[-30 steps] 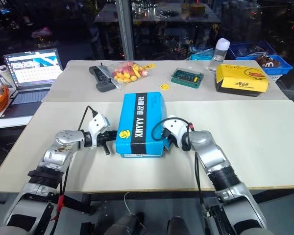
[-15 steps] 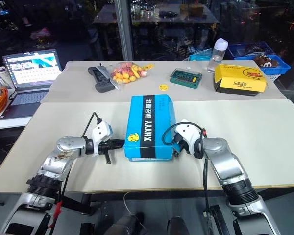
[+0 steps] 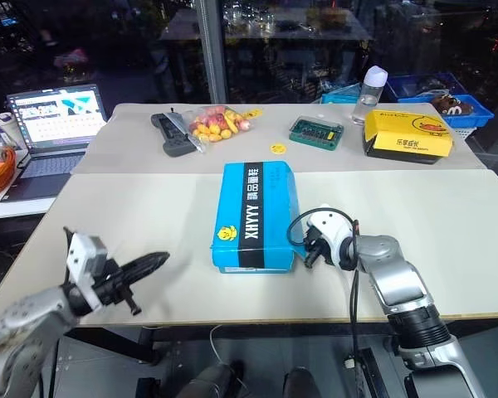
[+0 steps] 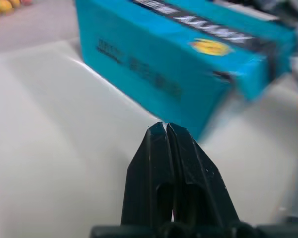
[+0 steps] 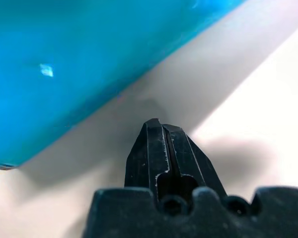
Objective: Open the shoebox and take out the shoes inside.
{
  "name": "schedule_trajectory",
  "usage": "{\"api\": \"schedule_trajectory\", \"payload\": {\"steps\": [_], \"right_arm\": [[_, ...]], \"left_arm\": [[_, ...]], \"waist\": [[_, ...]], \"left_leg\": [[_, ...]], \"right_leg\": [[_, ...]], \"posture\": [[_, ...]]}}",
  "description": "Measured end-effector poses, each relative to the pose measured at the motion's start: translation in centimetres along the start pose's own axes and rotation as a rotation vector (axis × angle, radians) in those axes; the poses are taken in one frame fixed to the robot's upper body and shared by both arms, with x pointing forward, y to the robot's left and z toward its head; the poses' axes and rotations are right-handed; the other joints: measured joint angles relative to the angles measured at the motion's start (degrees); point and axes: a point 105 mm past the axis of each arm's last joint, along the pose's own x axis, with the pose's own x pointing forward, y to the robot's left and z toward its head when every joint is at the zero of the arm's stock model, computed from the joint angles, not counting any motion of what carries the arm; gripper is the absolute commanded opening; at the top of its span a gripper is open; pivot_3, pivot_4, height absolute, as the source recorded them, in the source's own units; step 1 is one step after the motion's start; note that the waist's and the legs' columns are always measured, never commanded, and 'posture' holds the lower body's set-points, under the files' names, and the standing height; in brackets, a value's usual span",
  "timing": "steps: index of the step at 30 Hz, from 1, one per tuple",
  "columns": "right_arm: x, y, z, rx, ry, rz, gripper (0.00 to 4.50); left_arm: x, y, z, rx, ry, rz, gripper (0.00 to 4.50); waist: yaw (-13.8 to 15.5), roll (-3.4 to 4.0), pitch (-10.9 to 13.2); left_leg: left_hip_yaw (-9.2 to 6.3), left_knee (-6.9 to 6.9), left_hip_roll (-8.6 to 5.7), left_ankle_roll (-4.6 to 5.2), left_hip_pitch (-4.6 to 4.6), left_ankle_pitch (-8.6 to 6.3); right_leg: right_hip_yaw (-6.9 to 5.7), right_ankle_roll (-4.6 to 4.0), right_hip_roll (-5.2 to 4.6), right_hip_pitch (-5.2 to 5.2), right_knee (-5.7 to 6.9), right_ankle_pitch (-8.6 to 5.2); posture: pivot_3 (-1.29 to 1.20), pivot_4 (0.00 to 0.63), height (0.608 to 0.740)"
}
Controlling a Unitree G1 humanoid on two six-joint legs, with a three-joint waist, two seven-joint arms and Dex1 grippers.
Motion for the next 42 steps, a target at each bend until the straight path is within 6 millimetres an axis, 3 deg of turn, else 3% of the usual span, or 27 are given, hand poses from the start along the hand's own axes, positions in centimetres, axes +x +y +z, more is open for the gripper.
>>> {"api": "schedule_trajectory", "payload": {"steps": [6, 13, 15, 16, 17, 19, 21, 24, 26, 28, 31, 34, 39, 42], "right_arm": [[-0.7, -0.9, 2.6, -0.038, -0.057, 0.017, 0.00], [-3.2, -0.5, 11.9, -0.297, -0.207, 0.118, 0.00], [-4.0, 0.3, 15.9, -0.370, -0.294, 0.150, 0.00], [-4.3, 1.0, 20.2, -0.333, -0.435, 0.176, 0.00], [-5.5, 1.6, 24.1, -0.332, -0.562, 0.182, 0.00], [-8.7, 2.6, 28.8, -0.384, -0.728, 0.177, 0.00], [-9.5, 3.1, 28.9, -0.415, -0.753, 0.185, 0.00], [-5.8, 2.6, 24.9, -0.323, -0.616, 0.225, 0.00], [-4.2, 2.0, 22.7, -0.273, -0.541, 0.227, 0.00], [-3.9, 1.5, 21.8, -0.270, -0.501, 0.212, 0.00], [-4.2, 0.8, 21.2, -0.298, -0.459, 0.179, 0.00], [-2.7, 1.4, 19.6, -0.331, -0.361, 0.206, 0.00], [-1.0, 2.7, 18.1, -0.392, -0.280, 0.272, 1.40], [-0.7, 3.4, 17.4, -0.443, -0.237, 0.320, 2.52]], "left_arm": [[0.0, -1.5, -0.1, -0.022, 0.009, 0.015, 0.08], [0.9, -2.2, -0.6, -0.038, 0.018, 0.014, 0.08], [1.1, -2.1, -0.4, -0.027, 0.015, 0.013, 0.08], [1.0, -1.9, -0.5, -0.027, 0.019, 0.019, 0.08], [1.3, -1.9, -0.5, -0.024, 0.021, 0.009, 0.08], [1.4, -2.1, -0.3, -0.014, 0.009, -0.002, 0.08], [1.1, -2.0, -0.6, -0.022, 0.019, 0.007, 0.08], [1.0, -1.9, -0.5, -0.028, 0.015, 0.009, 0.08], [0.9, -1.9, -0.5, -0.037, 0.013, 0.011, 0.08], [0.8, -1.9, -0.7, -0.045, 0.016, 0.015, 0.08], [0.8, -2.0, -0.5, -0.047, 0.009, 0.010, 0.08], [1.1, -2.0, 0.1, -0.026, -0.010, 0.001, 0.08], [1.2, -1.8, 0.2, -0.019, -0.018, -0.021, 0.00], [1.2, -2.0, 0.5, -0.001, -0.012, -0.050, 0.00]], "waist": [[0.85, 0.04, 0.01], [0.50, 0.03, 0.01], [0.36, 0.05, 0.02], [-0.33, 0.11, 0.09], [-0.75, 0.26, 0.20], [-0.33, 0.11, 0.08], [0.88, -0.44, -0.51], [1.17, -1.12, -0.89], [1.19, -0.28, -0.36], [1.05, 0.26, -0.04], [0.81, 0.29, -0.05], [0.23, 0.30, -0.06], [0.39, 0.30, -0.06], [0.70, 0.30, -0.06]], "left_leg": [[0.31, 0.01, 0.15, -0.16, 0.02, -0.09], [0.76, -0.06, 0.36, -0.07, 0.01, -0.15], [0.88, -0.14, 0.38, -0.06, -0.07, -0.14], [1.11, -0.13, 0.46, -0.05, -0.08, -0.14], [1.19, -0.20, 0.49, -0.04, -0.25, -0.13], [1.15, -0.18, 0.61, 0.24, -0.13, -0.10], [1.11, -0.08, 0.78, 0.22, 0.15, -0.63], [1.22, 0.11, 0.78, -0.18, 0.16, -0.95], [1.37, 0.14, 0.70, -0.26, -0.02, -0.91], [1.44, 0.02, 0.73, -0.31, -0.05, -0.86], [1.44, 0.04, 1.00, -0.38, 0.04, -0.82], [1.45, 0.04, 1.05, -0.38, 0.08, -0.81], [1.48, 0.00, 0.98, -0.34, 0.06, -0.80], [1.48, 0.01, 0.95, -0.35, 0.06, -0.81]], "right_leg": [[0.20, -0.01, 0.04, 0.06, 0.01, 0.00], [0.43, -0.02, 0.09, -0.05, -0.11, 0.00], [0.57, -0.03, 0.10, -0.31, -0.08, 0.01], [0.81, -0.08, 0.16, -0.49, 0.03, 0.04], [0.87, -0.14, 0.19, -0.60, 0.04, 0.10], [0.78, -0.25, 0.43, -0.75, 0.00, 0.15], [0.77, -0.35, 0.75, -0.50, -0.17, 0.10], [0.93, -0.42, 0.86, -0.34, -0.51, 0.30], [1.20, -0.19, 0.83, -0.50, -0.74, 0.75], [1.31, -0.17, 0.84, -0.61, -0.83, 0.94], [1.25, -0.28, 1.03, -0.59, -0.79, 0.93], [1.34, -0.32, 1.08, -0.59, -0.79, 0.92], [1.39, -0.38, 1.07, -0.67, -0.86, 0.90], [1.39, -0.38, 1.07, -0.67, -0.86, 0.91]], "posture": [[0.00, 0.150, 0.740], [0.00, 0.150, 0.740], [0.00, 0.150, 0.740], [0.00, 0.150, 0.740], [0.00, 0.150, 0.740], [0.00, 0.150, 0.740], [0.00, 0.150, 0.740], [0.00, 0.150, 0.740], [0.00, 0.150, 0.740], [0.00, 0.150, 0.740], [0.00, 0.150, 0.740], [0.00, 0.150, 0.740], [0.00, 0.150, 0.740], [0.00, 0.150, 0.740]]}}
